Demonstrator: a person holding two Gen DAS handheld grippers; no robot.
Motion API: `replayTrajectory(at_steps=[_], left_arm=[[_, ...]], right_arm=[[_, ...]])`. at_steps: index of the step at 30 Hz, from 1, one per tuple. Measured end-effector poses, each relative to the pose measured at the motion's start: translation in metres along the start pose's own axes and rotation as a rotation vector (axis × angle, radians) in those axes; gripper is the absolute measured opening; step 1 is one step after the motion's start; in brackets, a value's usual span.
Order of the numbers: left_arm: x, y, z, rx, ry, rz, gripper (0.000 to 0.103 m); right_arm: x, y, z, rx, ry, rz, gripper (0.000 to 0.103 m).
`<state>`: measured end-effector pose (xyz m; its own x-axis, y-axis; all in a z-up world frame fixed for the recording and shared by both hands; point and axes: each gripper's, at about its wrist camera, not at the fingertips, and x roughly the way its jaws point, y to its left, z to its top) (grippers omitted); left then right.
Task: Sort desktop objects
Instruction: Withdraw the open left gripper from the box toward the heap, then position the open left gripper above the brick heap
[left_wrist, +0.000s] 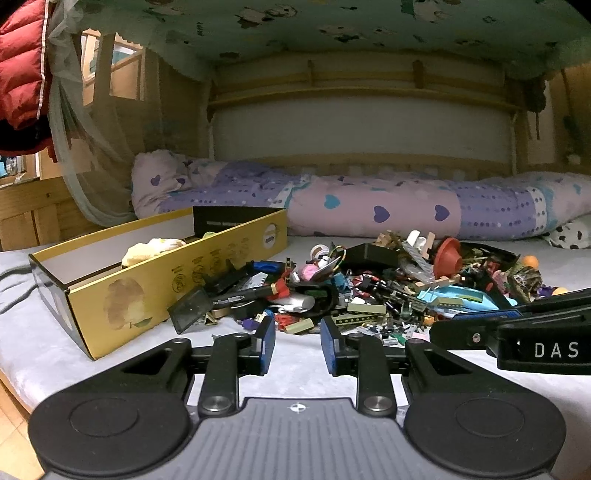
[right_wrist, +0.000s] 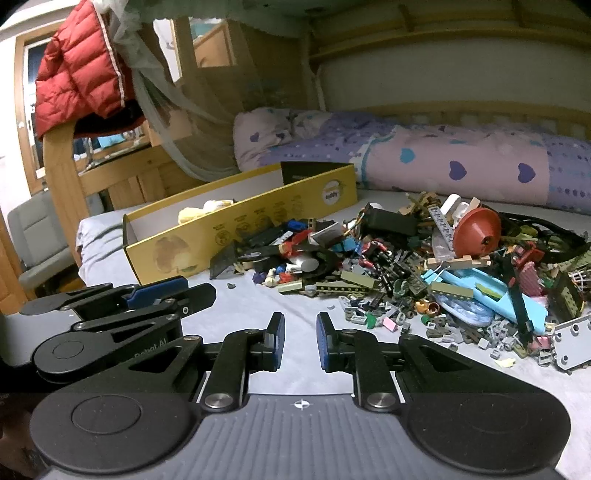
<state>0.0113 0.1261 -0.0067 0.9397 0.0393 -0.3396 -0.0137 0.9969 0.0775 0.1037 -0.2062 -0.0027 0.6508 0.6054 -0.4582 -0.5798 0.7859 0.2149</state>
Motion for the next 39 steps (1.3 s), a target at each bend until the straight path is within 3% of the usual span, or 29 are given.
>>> replayTrajectory(at_steps=[18,39], left_arm=[[-0.002,-0.023,0.010,0.024,-0.008,-0.062,0.033],[-0.015,-0.090,0.024,0.114,-0.045,-0.178,0.034]], right_arm=[[-0.006,-0.011,-0.007,0.014,0.008,-0.008,0.021],[-0.039,-0.052,-0.016,0.038,-0.046,-0.087,0.021]])
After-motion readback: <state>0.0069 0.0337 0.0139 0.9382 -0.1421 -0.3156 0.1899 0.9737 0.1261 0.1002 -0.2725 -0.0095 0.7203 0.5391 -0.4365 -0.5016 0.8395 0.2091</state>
